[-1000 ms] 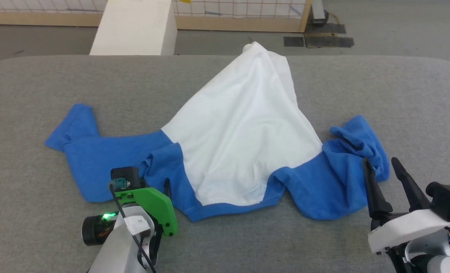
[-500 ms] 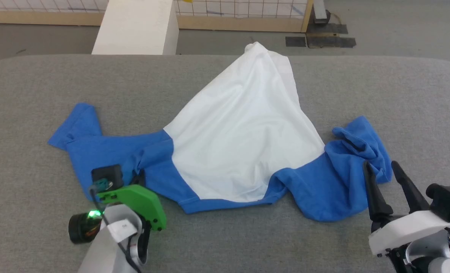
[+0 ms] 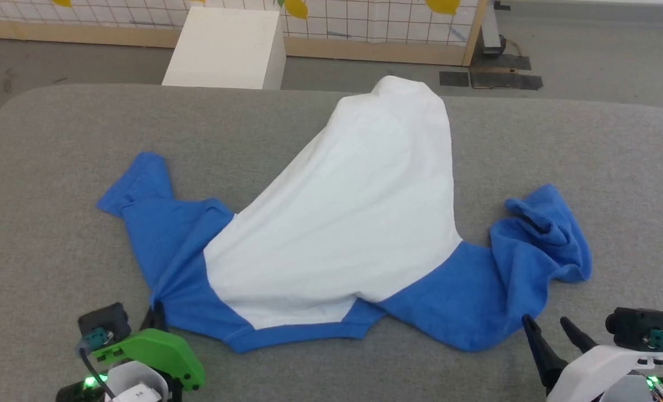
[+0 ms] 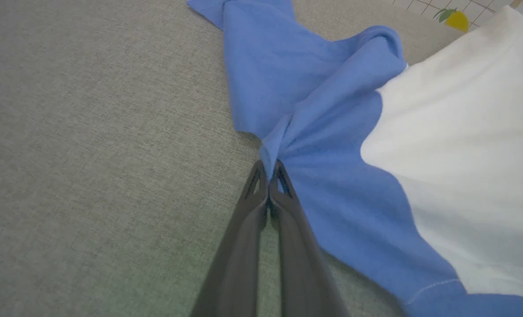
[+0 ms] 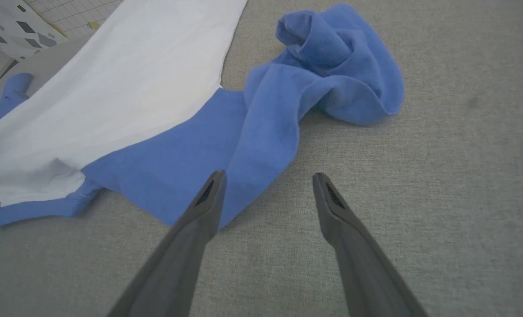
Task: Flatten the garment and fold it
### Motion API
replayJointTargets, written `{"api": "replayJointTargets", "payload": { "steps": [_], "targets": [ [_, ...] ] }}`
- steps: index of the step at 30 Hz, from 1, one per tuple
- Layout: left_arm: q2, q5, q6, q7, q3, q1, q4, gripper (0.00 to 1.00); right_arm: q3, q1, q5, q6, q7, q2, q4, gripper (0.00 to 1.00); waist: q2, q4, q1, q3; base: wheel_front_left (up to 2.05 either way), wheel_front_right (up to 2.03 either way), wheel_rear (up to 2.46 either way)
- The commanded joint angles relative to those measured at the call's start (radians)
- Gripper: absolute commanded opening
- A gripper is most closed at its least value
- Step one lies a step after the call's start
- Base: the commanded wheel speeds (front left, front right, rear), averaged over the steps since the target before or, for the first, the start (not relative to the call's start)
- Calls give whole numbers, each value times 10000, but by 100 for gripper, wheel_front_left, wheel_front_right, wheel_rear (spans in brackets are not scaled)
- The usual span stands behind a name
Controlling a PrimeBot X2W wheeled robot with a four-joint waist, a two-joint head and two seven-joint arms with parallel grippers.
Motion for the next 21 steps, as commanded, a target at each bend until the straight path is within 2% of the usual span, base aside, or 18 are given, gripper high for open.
{"api": "replayJointTargets", "payload": {
  "steps": [1, 9, 18, 19, 20, 21],
  "targets": [
    [149, -45, 106, -98, 80, 116, -96, 0, 25, 80, 53, -13, 158, 8, 96, 100, 0, 89, 0, 41, 0, 0, 0],
    [71, -106, 20, -116, -95, -14, -370, 0, 745, -279, 517, -13, 474, 8, 579, 100, 0, 402, 0, 391, 0, 0, 0],
    [-47, -175, -130, -268, -307, -216, -195, 0, 1458, -727, 458, -13, 1138, 9, 1348, 100, 0, 697, 0, 678, 0, 0, 0],
    [-57, -186, -130, -283, -316, -228, -181, 0, 1517, -754, 432, -13, 1217, 9, 1406, 86, 0, 717, 0, 695, 0, 0, 0],
    [-62, -195, -132, -293, -324, -236, -173, 0, 1550, -779, 399, -13, 1252, 9, 1432, 47, 0, 731, 0, 712, 0, 0, 0],
    [-65, -205, -141, -304, -336, -248, -164, 0, 1555, -808, 373, -13, 1260, 9, 1452, 25, 0, 745, 0, 731, 0, 0, 0]
  ]
}}
